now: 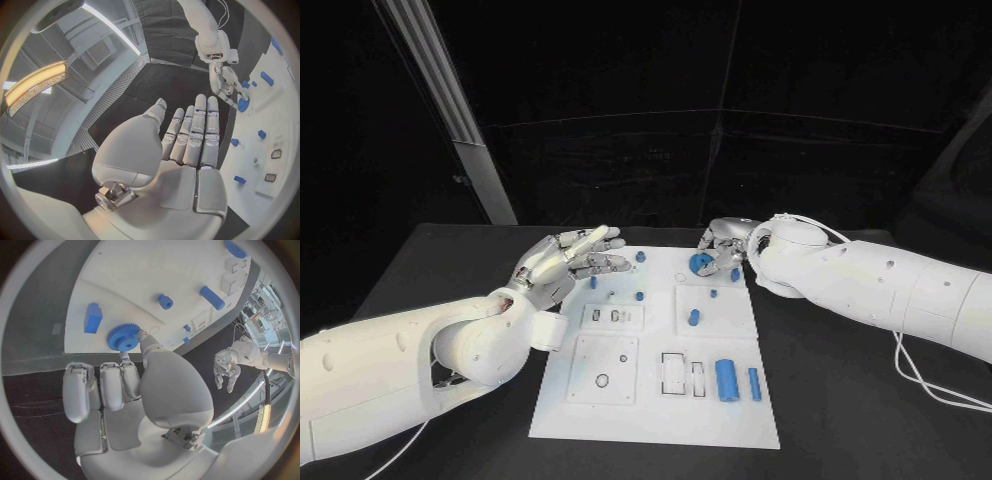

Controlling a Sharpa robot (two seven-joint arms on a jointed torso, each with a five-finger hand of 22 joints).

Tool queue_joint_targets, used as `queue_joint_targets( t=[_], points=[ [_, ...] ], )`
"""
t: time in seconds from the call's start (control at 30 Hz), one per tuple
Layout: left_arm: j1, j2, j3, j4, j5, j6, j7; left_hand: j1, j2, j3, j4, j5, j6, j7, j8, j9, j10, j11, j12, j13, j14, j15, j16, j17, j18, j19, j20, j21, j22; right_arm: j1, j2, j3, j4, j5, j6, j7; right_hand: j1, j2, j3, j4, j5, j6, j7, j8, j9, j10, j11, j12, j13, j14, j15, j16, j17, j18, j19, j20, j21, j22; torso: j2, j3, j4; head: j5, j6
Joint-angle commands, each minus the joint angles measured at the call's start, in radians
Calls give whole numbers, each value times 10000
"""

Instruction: Assemble the parts on the task board

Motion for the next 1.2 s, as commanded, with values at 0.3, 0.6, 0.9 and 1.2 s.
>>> queue_joint_targets(
  t=[0.3, 0.6, 0.9, 1.2],
  points=[
    [14, 18, 6, -24, -10, 165, -24, -7, 100, 23, -100, 35, -75, 318, -53, -10, 1, 23, -69, -3, 31, 44, -45, 22, 123, 32, 34, -57, -14, -11, -67, -11, 12, -70, -22, 99, -33, 169, 33, -69, 22, 122, 38, 87, 36, 32, 52, 56, 198, 536, 97, 70, 59, -95, 67, 82, 47, 870, -2, 14, -26, 12, -26],
    [14, 22, 6, -43, -10, 166, -32, -7, 100, 23, -100, 35, -75, 318, -53, -10, 1, 23, -69, -3, 31, 44, -45, 22, 123, 32, 34, -57, -14, -12, -89, -11, 69, -16, -620, 338, -48, 201, 39, -65, 21, 131, 46, 99, 38, 56, 58, 76, 237, 541, 102, 99, 113, -107, 99, 87, 66, 927, -9, 10, -16, -17, -3],
    [14, 18, 5, -53, -10, 176, -38, 2, 107, 36, -114, 34, -75, 317, -56, -10, 2, 23, -73, -2, 32, 44, -51, 26, 123, 32, 34, -58, -17, -13, -144, -11, 89, 16, -812, 326, -102, 171, -1, -104, 45, -155, 162, 4, -16, -38, 154, 12, 159, 531, 176, 152, 182, -112, 111, 140, 73, 949, -8, 3, -23, -32, 11],
    [14, 10, 5, -63, -10, 177, -46, 2, 107, 36, -114, 34, -75, 317, -56, -10, 2, 23, -73, -2, 32, 44, -51, 26, 123, 32, 34, -58, -17, -14, -216, -11, 109, 10, -649, 292, -103, 168, -3, -108, 45, -171, 171, 3, -18, -44, 161, 8, 154, 531, 183, 157, 190, -113, 114, 145, 74, 955, -1, 9, -13, -77, 1]
  ],
)
